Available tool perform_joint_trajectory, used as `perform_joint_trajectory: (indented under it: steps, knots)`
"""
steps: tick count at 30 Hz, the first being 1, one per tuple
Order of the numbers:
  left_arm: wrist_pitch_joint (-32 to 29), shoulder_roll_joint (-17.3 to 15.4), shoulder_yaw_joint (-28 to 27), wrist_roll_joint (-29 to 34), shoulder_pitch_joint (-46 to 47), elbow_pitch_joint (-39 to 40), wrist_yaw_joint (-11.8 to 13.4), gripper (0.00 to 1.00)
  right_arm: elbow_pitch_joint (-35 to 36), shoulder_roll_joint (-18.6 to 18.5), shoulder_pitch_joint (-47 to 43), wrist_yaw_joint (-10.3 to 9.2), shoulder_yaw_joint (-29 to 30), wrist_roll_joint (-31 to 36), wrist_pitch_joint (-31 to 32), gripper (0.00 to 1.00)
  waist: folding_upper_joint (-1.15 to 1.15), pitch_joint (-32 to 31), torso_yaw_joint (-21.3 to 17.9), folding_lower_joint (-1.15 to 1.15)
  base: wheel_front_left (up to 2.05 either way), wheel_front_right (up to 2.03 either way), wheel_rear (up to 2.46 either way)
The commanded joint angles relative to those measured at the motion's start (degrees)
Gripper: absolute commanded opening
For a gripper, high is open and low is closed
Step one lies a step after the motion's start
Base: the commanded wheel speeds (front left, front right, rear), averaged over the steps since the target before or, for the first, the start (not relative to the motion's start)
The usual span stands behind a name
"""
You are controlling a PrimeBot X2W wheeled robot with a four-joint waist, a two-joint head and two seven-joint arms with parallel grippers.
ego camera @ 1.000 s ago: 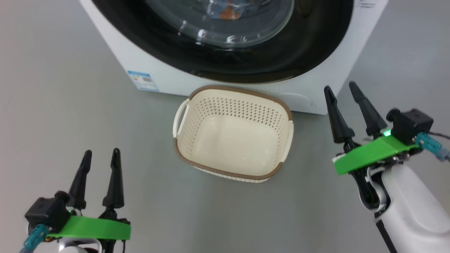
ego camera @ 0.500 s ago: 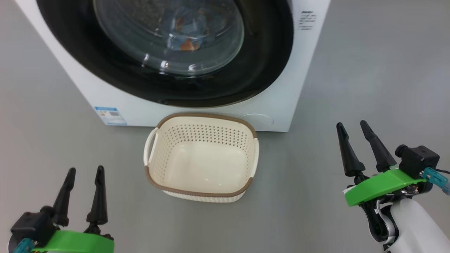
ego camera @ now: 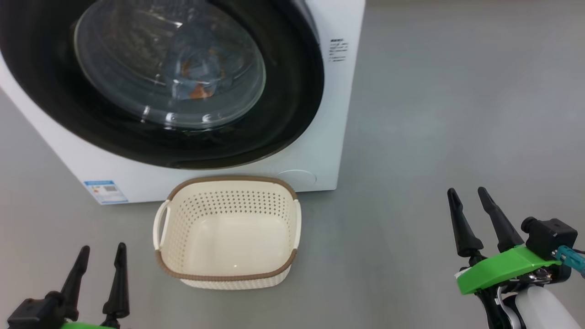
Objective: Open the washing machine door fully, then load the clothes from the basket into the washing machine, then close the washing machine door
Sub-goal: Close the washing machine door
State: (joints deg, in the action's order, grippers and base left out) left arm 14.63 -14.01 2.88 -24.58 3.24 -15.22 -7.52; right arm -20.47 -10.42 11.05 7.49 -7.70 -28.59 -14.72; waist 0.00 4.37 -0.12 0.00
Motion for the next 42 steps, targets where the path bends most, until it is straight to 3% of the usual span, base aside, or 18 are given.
perform_joint_trajectory:
  steps: [1,17,42]
  knots:
    - [0.4,-2.0,-2.4,0.0,0.7,0.7,0.0,1.0,1.4,-0.5,-0.3,0.0,-0.9,0.4,-0.3,1.0,0.0,-1.4,-1.9,0.0,0.0,0.0,0.0]
    - [0.4,-2.9,-4.7,0.9,-0.9,0.6,0.0,1.0,1.6,-0.6,-2.9,0.0,0.1,0.4,-0.3,1.0,0.0,-2.8,-4.6,0.0,0.0,0.0,0.0]
    - [0.4,-2.6,-6.2,1.7,-1.0,0.4,0.0,1.0,1.6,-0.5,-3.0,0.0,0.5,0.7,-0.3,1.0,0.0,-3.1,-5.0,0.0,0.0,0.0,0.0]
